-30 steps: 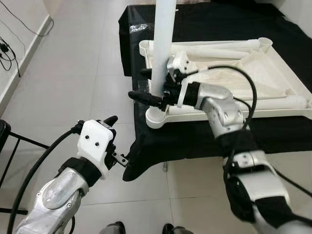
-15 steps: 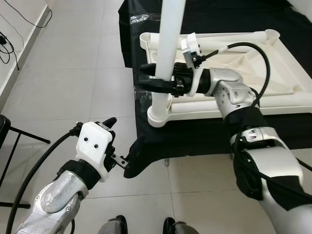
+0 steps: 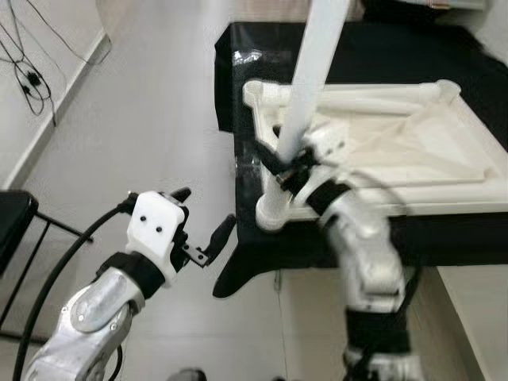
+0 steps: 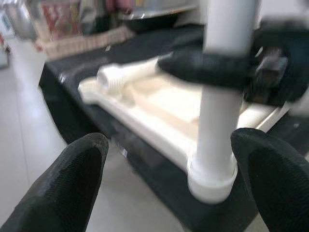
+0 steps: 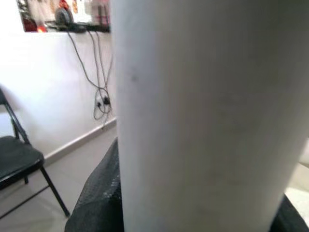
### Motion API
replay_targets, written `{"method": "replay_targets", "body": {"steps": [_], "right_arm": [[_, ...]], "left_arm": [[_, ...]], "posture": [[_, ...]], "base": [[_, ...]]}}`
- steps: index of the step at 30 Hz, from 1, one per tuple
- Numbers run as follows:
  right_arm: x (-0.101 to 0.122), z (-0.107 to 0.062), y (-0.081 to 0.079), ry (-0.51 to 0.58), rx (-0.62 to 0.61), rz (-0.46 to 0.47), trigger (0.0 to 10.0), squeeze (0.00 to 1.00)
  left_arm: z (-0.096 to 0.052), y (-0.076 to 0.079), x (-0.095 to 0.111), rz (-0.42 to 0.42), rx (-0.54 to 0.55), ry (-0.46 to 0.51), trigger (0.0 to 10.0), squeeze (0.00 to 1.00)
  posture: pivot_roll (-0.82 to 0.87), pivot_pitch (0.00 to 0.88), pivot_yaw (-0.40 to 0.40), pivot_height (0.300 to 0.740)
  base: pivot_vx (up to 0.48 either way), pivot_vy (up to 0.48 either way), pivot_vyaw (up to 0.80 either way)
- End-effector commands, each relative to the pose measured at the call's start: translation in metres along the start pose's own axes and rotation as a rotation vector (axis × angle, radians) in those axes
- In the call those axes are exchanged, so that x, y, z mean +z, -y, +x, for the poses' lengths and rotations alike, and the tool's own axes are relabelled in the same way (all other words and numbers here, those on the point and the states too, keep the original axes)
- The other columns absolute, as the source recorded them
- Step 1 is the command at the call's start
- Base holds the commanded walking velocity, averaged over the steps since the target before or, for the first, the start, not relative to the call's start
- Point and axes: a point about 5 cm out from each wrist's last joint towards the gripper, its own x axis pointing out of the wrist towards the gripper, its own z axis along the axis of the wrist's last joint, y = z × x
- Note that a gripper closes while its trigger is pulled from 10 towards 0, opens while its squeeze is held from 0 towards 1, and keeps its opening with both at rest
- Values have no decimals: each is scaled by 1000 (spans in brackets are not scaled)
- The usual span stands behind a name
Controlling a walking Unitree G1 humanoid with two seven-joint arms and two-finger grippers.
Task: Building children table
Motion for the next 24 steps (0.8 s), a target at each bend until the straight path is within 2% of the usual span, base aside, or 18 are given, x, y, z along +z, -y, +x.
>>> {"method": "replay_targets", "body": {"steps": [1,2,3,4,6,10,11,13,14,15,16,20,22,23,24], "right_arm": [[-50,2,-11,-249,-3,1,0,0],[-48,10,-11,-245,-3,-13,0,0],[-47,21,-12,-244,3,6,0,0],[-47,21,-12,-244,3,6,0,0],[-39,40,-13,-223,-18,45,0,0],[-30,49,-19,-205,-49,74,0,0],[-24,52,-21,-182,-70,107,3529,0],[-21,54,-22,-167,-85,130,3529,0],[-16,54,-22,-136,-98,161,10000,0],[-16,54,-22,-136,-98,161,10000,0],[-12,55,-21,-110,-78,209,10000,1000],[3,40,-9,27,114,263,10000,1000],[3,33,-4,48,143,277,10000,1000],[0,22,2,49,169,270,10000,1000],[0,22,2,49,169,270,10000,1000]], "left_arm": [[1,4,-3,-20,-24,-4,10000,0],[2,4,-3,-19,-25,-2,10000,0],[3,4,-4,-18,-25,0,10000,0],[3,4,-4,-18,-25,0,10000,0],[4,2,-4,-11,-23,2,10000,0],[3,0,-3,-6,-19,6,10000,0],[3,0,-3,-3,-17,7,10000,0],[3,0,-3,-2,-16,8,10000,0],[3,0,-3,-1,-17,10,10000,0],[3,0,-3,-1,-17,10,10000,0],[3,1,-3,-1,-18,10,10000,0],[1,0,-7,5,-13,-6,10000,0],[1,0,-9,6,-11,-10,10000,0],[1,-1,-10,14,0,-19,10000,0],[1,-1,-10,14,0,-19,10000,0]], "posture": [[148,187,-16,740],[146,183,-15,740],[147,176,-18,740],[147,176,-18,740],[154,173,-23,740],[162,170,-23,740],[166,171,-24,740],[167,172,-26,740],[169,174,-27,740],[169,174,-27,740],[167,179,-29,740],[153,188,-29,740],[151,188,-28,740],[146,189,-25,740],[146,189,-25,740]], "base": [[0,0,0],[0,0,0],[0,0,0],[0,0,0],[0,0,0],[0,0,0],[0,0,0],[0,0,0],[0,0,0],[0,0,0],[0,0,0],[0,0,0],[0,0,0],[0,0,0],[0,0,0]]}}
